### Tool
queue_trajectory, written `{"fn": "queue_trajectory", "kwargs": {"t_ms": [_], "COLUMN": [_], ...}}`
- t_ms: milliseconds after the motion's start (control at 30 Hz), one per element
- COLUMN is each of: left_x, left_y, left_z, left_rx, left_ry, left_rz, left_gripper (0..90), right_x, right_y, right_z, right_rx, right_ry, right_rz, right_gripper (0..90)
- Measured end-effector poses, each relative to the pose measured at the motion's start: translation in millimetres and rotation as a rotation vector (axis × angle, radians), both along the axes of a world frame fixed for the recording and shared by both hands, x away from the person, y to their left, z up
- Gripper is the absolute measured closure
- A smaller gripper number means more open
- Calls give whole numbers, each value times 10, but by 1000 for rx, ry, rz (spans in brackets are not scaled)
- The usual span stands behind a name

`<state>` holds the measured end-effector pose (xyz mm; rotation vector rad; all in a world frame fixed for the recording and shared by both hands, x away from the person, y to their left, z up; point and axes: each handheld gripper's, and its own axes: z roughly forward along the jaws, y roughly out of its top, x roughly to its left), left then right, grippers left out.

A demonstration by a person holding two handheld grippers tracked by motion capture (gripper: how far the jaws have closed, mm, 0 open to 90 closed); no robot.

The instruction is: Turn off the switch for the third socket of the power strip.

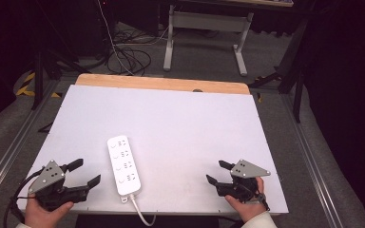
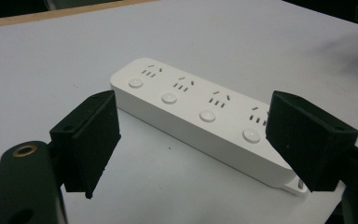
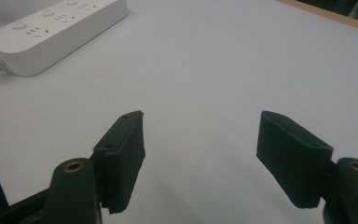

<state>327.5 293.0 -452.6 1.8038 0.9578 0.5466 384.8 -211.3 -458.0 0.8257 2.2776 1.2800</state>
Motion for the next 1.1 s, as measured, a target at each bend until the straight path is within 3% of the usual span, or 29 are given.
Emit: {"fn": "queue_trajectory", "kwargs": {"t_ms": [567, 733, 1100], "left_x": [-28, -26, 5], "left_y": [-23, -19, -48], "left_z": [40, 53, 150], "left_rx": [57, 30, 67], "left_ry": [-25, -7, 13], "left_rz": [1, -3, -16], "left_gripper": [237, 254, 313], "right_x": [7, 5, 10], "right_y": [13, 14, 27], "right_z": [-16, -17, -24], "right_rx": [-12, -11, -15], "right_ry": [-12, -12, -7], "right_rz": [4, 6, 9], "right_gripper": [329, 329, 328]}}
